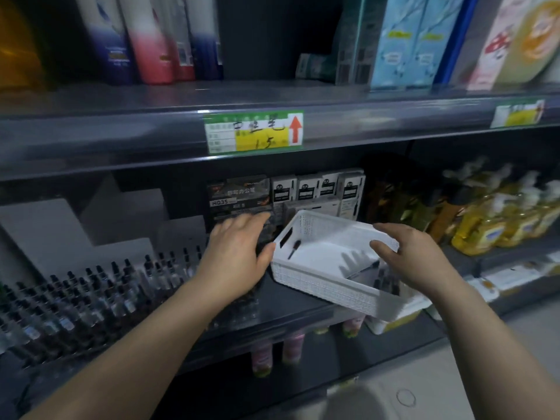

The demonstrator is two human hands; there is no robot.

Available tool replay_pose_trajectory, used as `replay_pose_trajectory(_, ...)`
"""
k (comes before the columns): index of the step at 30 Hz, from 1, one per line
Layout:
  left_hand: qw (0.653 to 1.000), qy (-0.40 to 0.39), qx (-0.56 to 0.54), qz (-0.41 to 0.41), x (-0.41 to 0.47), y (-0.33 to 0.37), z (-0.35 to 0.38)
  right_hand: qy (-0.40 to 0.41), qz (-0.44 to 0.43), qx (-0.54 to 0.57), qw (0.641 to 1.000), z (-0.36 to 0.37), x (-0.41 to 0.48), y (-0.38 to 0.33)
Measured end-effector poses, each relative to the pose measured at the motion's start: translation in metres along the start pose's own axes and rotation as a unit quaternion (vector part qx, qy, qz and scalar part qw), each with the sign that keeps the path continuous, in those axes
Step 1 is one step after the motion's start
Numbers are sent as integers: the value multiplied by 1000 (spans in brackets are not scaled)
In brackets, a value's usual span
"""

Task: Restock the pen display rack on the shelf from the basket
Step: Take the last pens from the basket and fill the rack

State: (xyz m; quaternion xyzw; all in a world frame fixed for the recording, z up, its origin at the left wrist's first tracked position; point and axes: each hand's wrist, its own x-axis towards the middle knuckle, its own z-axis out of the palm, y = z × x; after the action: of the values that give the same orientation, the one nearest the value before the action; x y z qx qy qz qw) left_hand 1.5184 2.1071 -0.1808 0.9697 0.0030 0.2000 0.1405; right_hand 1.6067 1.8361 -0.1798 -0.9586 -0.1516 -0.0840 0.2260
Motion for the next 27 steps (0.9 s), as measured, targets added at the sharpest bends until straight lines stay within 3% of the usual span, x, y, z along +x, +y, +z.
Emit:
replay_pose_trajectory(10,995,-91,-36,33,68,45,61,-26,65,0,998,-5,6,44)
replay_pose_trajectory(14,985,-165,-53,-15,94,47,92,-35,73,-11,997,0,7,58)
replay_pose_trajectory(20,944,-320,-8,-84,123,39,127,-61,89,-4,994,4,9,74)
replay_pose_trajectory(27,950,-297,93,-29,130,41,150,-71,87,-9,994,7,12,79)
